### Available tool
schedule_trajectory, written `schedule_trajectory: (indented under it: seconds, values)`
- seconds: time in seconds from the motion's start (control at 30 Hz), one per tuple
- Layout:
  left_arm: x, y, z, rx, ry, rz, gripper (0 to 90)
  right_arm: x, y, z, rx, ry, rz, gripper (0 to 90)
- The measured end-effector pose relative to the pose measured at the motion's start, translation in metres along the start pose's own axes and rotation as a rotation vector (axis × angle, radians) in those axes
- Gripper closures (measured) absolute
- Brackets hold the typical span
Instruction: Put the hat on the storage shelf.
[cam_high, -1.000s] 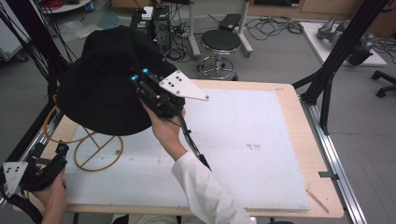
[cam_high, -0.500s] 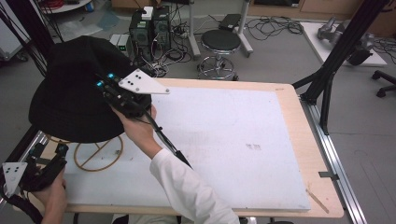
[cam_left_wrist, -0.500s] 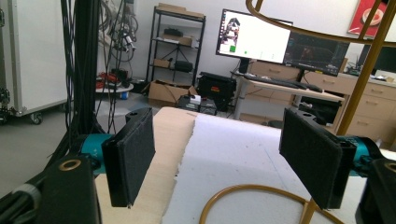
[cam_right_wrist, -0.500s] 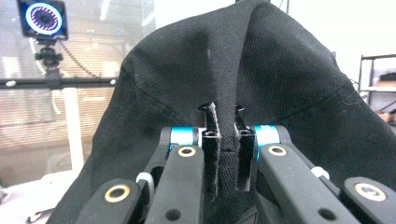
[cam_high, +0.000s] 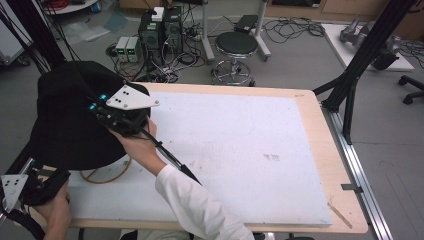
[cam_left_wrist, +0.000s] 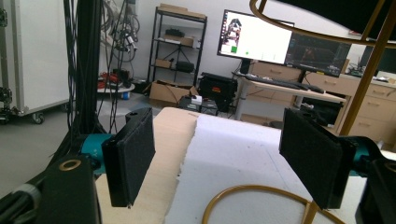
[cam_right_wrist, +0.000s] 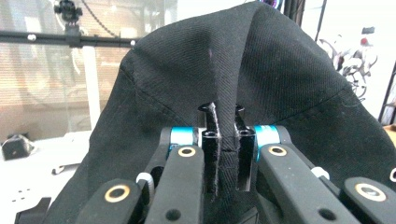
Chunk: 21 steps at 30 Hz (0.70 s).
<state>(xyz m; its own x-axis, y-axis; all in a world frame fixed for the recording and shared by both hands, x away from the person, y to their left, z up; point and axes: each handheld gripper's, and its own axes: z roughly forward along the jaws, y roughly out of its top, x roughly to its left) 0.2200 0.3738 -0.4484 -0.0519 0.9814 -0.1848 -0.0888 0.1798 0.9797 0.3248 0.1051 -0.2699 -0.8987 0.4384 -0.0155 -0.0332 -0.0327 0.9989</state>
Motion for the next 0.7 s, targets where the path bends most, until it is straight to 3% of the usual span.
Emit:
schedule_trajectory:
  seconds: [0.33,0.7]
  values:
    - [0.000,0.000,-0.001,-0.003,0.004,0.003,27.3,0.002,-0.018,0.001,0.043,0.021,0.027,85.9]
    - [0.000,0.000,0.000,-0.003,0.003,0.003,27.4,0.001,-0.021,0.005,0.052,0.057,0.042,85.6]
